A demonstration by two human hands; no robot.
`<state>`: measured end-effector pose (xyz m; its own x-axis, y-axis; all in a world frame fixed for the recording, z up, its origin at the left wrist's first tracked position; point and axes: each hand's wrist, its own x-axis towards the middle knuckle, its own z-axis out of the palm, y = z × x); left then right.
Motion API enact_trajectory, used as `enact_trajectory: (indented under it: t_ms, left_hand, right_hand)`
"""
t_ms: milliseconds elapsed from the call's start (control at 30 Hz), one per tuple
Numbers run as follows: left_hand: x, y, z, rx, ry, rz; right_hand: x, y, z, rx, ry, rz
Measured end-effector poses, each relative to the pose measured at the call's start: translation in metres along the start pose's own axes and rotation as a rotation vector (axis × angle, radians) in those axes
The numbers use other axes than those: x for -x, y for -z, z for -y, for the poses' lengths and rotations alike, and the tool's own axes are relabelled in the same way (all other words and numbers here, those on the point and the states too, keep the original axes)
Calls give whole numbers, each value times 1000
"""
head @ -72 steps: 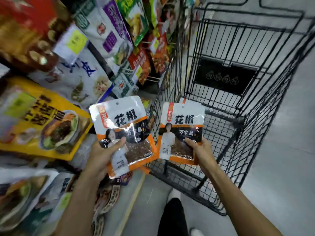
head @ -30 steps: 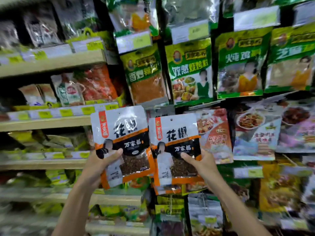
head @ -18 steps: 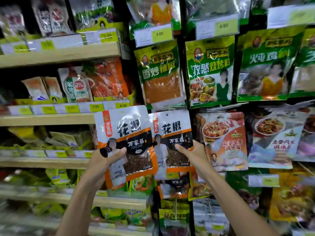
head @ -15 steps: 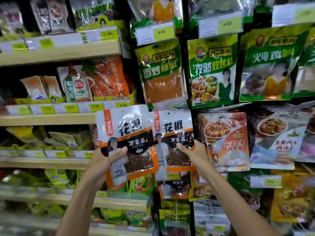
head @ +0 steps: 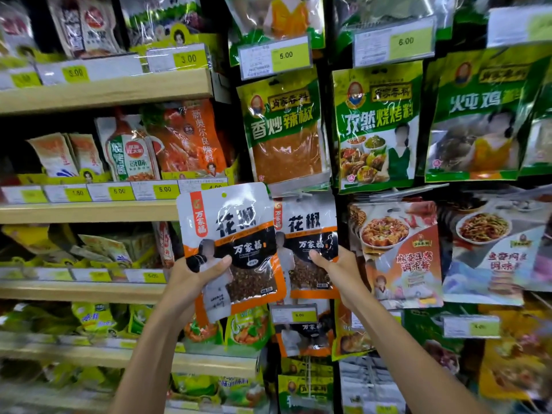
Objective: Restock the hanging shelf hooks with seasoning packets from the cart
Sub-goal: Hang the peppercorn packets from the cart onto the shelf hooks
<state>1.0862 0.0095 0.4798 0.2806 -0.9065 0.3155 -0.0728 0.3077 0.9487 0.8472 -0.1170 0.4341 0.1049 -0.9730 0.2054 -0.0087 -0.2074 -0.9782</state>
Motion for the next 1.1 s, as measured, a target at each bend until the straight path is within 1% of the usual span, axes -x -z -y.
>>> enact_trajectory:
  t_ms: [167, 267, 367, 433, 500, 567, 600, 633, 700, 733, 767, 800, 867, 900, 933, 967, 1000, 1033, 1067, 1100]
  left_hand:
    - [-1, -8, -7, 51, 17, 5]
    - [2, -11, -7, 64, -2, 24]
    - [10, -8, -3, 53, -7, 17]
    - [15, -3, 4, 73, 1, 27]
    - [21, -3, 10, 63, -6, 43]
    - [24, -10, 15, 7, 3, 40]
    - [24, -15, 17, -3, 23, 55]
    - [23, -22, 18, -7, 49, 85]
    - [22, -36, 18, -8, 80, 161]
    - [21, -44, 17, -5, 96, 182]
    - [20, -52, 17, -5, 108, 190]
    - [19, -59, 18, -12, 112, 202]
    - [17, -69, 18, -83, 61, 221]
    - [15, -72, 15, -118, 17, 186]
    - [11, -72, 12, -155, -47, 92]
    - [4, -70, 9, -188, -128, -56]
    - [-4, -64, 5, -266, -245, -236]
    - [-14, -58, -1, -423, -398, -415]
    - [-24, -52, -5, -627, -568, -558]
    - [-36, -46, -7, -804, -722, -643]
  right_hand:
    - [-20, -4, -2, 31, 3, -5]
    - [-27, -4, -5, 52, 8, -10]
    - [-21, 1, -5, 131, 4, -24]
    - [-3, 5, -3, 225, 61, -47]
    - [21, 7, -4, 289, 147, -118]
    - [49, 4, -2, 229, 247, -179]
    - [61, 2, 0, 156, 260, -171]
    - [72, -1, 4, 63, 242, -131]
    - [83, -5, 12, -118, 165, 5]
    - [84, -6, 13, -161, 128, 72]
    - [82, -5, 13, -165, 107, 115]
    - [79, -4, 12, -151, 105, 123]
    - [74, 2, 11, -146, 115, 91]
    - [72, 5, 10, -169, 113, 77]
    - [70, 9, 7, -184, 111, 71]
    - [69, 12, 5, -185, 112, 66]
    - [68, 15, 3, -170, 114, 55]
    - [66, 18, 2, -157, 117, 45]
    - [64, 19, 1, -149, 114, 36]
    - [61, 20, 1, -141, 109, 28]
